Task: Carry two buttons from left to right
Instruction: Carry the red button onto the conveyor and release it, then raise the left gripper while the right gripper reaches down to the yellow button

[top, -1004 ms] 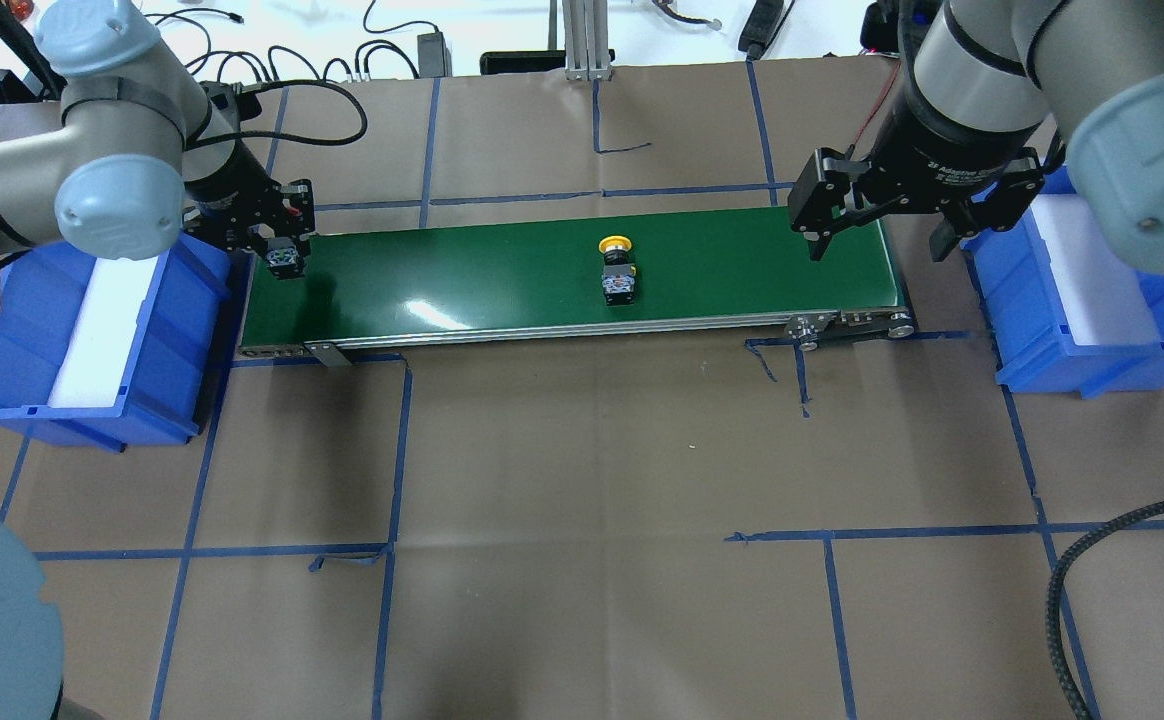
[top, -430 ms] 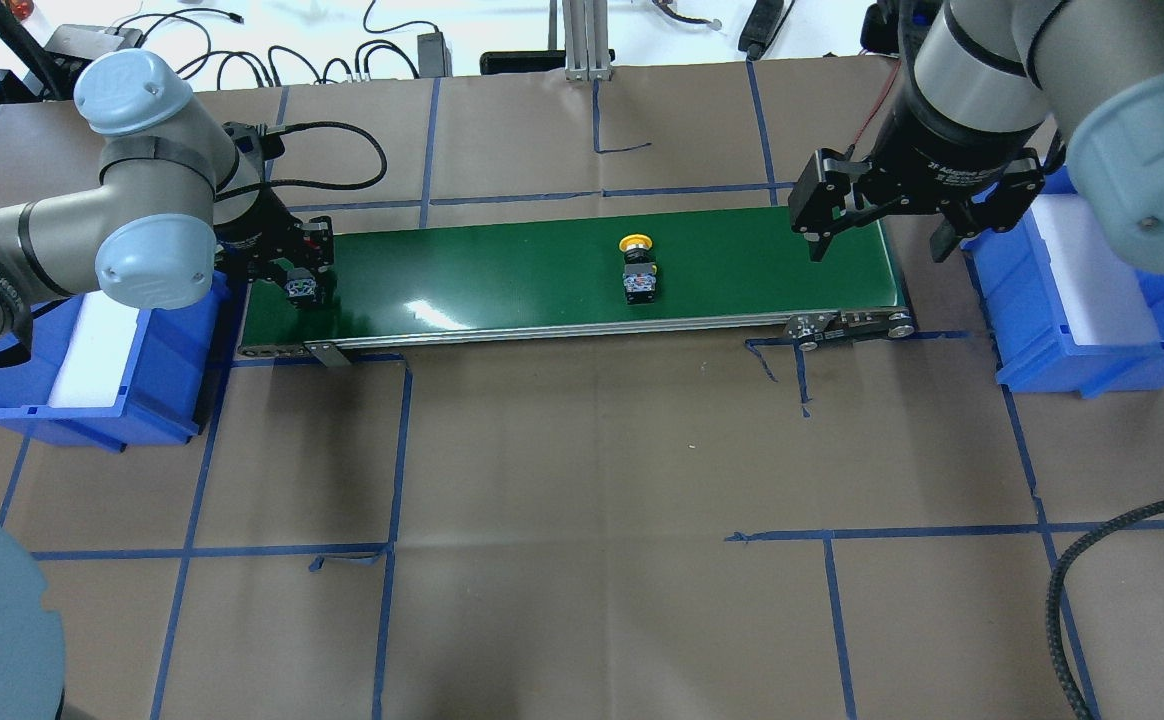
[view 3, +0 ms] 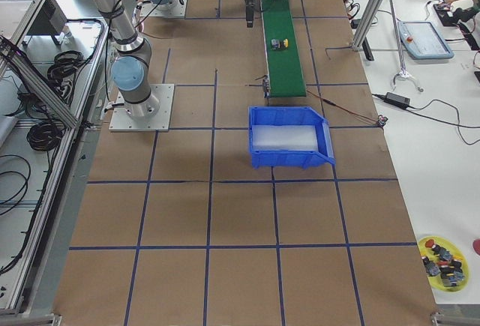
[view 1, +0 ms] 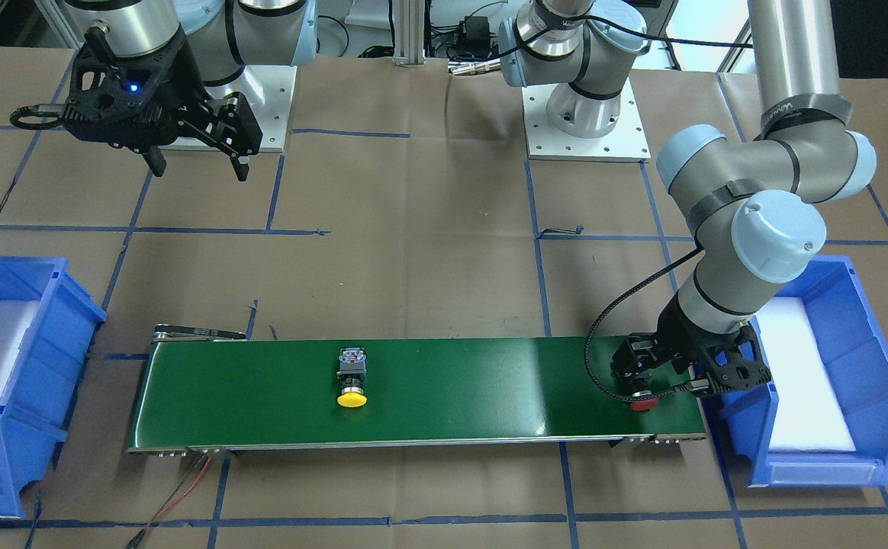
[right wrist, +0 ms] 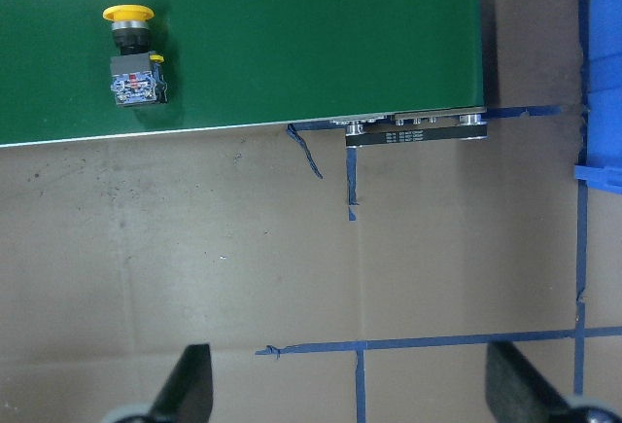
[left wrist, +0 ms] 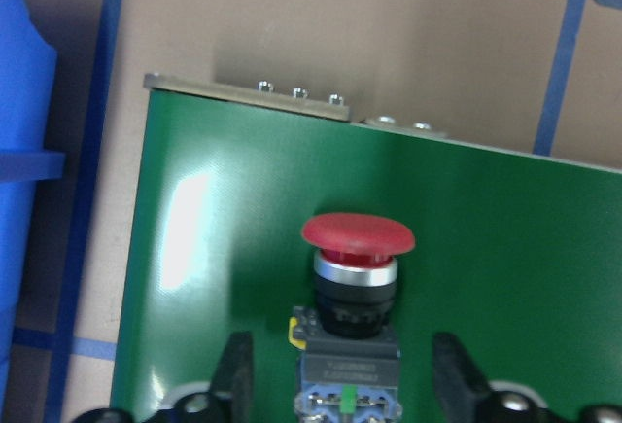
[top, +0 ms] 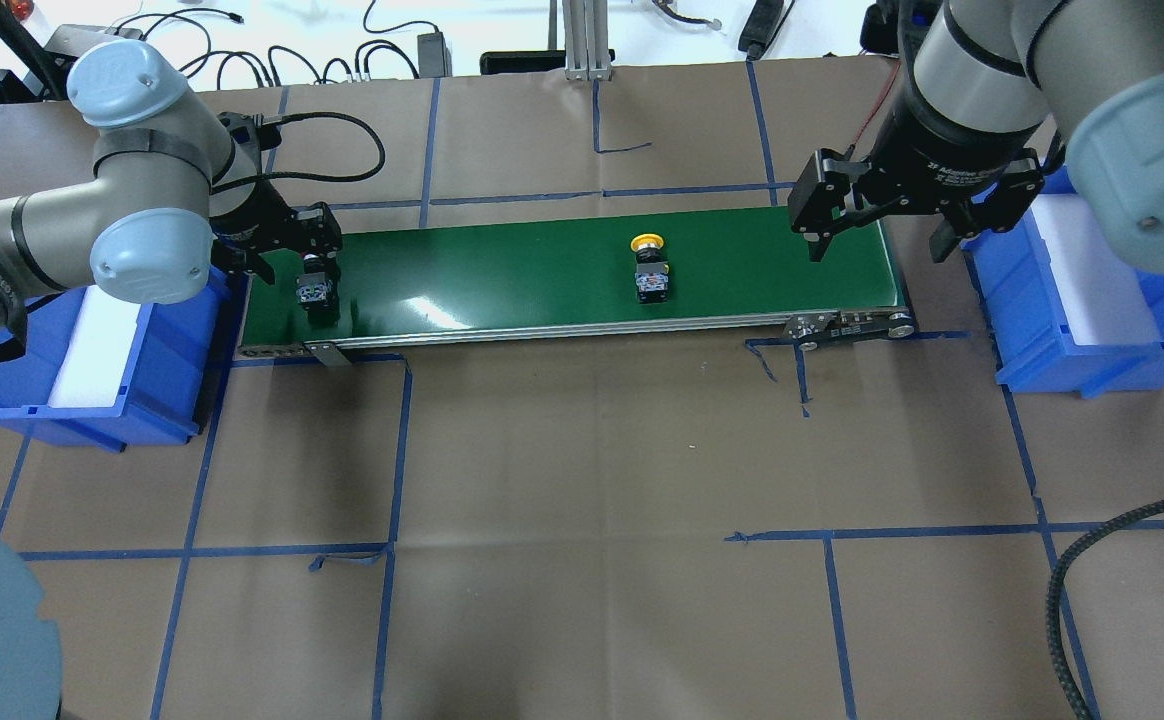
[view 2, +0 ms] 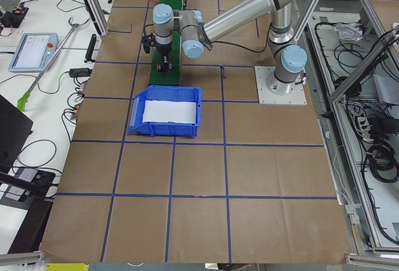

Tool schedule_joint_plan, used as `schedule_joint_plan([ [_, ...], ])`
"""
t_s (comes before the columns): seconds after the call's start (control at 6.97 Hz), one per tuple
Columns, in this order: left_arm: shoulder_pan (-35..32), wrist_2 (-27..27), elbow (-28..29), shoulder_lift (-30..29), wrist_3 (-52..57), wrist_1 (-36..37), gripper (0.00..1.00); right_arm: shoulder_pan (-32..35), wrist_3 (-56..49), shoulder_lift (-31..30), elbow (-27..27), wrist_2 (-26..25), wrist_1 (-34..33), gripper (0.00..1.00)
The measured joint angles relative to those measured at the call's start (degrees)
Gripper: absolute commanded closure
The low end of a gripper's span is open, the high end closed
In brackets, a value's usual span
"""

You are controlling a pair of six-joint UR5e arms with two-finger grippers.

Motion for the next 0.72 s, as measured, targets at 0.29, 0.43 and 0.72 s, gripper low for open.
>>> schedule_joint_plan([
  [0.29, -0.3, -0.3, 4.2, 1.5, 0.1, -3.9, 0.00, 0.0, -0.1, 0.0, 0.0, 0.0, -0.1, 0.00],
  [0.43, -0.7, -0.4, 7.6, 2.5, 0.1, -9.2, 0.00, 0.0, -0.1, 0.0, -0.1, 0.0, -0.1, 0.00],
  [0.72, -3.6, -0.1, 14.5, 4.9, 1.8, -20.4, 0.00, 0.0, -0.1, 0.1, 0.0, 0.0, -0.2, 0.00],
])
